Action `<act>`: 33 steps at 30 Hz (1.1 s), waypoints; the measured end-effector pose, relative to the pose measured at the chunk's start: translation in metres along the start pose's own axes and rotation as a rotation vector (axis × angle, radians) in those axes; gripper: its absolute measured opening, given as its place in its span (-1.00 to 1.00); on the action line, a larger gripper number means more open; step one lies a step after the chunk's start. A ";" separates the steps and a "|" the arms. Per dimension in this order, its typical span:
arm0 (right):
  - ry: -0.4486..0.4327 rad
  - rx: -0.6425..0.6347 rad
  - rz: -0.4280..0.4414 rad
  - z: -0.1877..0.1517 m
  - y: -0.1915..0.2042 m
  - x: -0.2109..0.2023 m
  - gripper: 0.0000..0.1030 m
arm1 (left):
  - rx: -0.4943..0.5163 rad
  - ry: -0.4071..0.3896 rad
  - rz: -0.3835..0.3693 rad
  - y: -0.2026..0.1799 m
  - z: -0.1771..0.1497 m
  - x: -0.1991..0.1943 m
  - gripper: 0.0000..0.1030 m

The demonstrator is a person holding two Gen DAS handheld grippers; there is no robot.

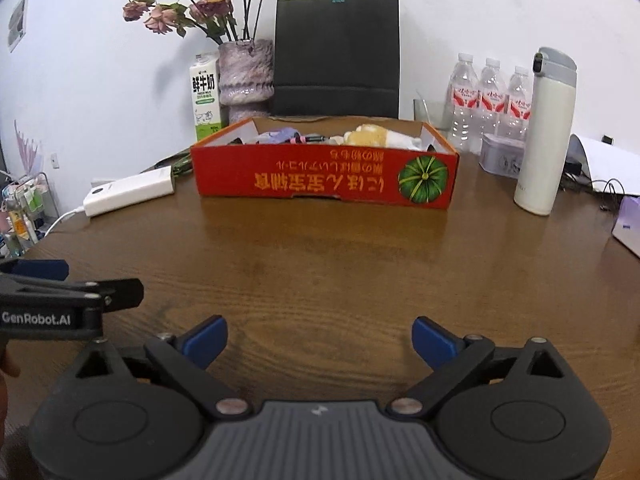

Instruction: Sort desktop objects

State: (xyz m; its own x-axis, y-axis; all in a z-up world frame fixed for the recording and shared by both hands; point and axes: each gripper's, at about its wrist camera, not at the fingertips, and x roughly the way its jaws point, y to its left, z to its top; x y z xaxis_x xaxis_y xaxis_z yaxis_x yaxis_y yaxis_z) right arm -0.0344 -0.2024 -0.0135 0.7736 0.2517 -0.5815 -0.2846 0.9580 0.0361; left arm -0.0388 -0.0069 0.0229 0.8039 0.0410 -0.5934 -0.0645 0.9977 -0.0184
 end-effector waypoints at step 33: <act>0.080 0.064 -0.112 0.013 -0.005 0.047 1.00 | -0.007 0.065 0.051 -0.009 0.007 0.045 1.00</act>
State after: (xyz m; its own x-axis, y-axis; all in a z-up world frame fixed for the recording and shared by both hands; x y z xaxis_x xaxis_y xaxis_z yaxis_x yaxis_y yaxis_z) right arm 0.0104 -0.1935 -0.0303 0.7504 0.1340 -0.6473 -0.1610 0.9868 0.0176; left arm 0.0021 -0.0136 0.0016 0.7590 0.0882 -0.6451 -0.1086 0.9941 0.0082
